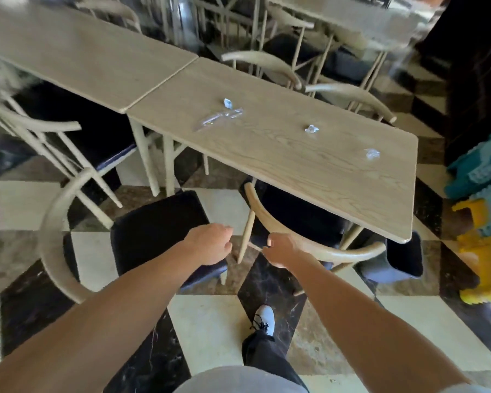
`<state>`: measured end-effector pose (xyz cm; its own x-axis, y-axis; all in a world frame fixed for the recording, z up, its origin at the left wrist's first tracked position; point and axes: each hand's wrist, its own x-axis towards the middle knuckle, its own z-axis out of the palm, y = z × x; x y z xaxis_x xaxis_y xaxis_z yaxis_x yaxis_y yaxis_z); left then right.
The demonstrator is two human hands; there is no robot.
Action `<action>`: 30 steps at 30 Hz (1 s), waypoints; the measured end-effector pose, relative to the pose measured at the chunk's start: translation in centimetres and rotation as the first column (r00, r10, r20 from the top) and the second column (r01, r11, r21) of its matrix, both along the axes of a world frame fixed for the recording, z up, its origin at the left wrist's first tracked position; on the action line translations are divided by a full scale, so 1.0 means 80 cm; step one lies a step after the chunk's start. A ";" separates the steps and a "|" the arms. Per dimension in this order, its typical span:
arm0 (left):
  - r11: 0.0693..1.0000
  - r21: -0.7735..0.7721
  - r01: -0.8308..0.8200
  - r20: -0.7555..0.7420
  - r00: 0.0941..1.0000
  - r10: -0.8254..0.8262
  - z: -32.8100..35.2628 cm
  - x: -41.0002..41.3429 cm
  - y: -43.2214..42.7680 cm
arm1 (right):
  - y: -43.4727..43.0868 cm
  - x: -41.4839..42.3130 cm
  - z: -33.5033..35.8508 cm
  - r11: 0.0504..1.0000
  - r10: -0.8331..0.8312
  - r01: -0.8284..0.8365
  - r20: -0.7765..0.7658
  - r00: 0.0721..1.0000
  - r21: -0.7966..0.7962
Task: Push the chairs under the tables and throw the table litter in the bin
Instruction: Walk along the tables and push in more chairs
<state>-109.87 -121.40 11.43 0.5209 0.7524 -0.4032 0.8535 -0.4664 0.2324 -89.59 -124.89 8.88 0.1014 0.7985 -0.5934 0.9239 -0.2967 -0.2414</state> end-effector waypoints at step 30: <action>0.936 0.041 -0.350 -0.075 0.933 0.353 -0.021 -0.484 -0.041 | 0.033 -0.511 -0.033 0.911 0.407 -0.413 -0.138 0.903 -0.012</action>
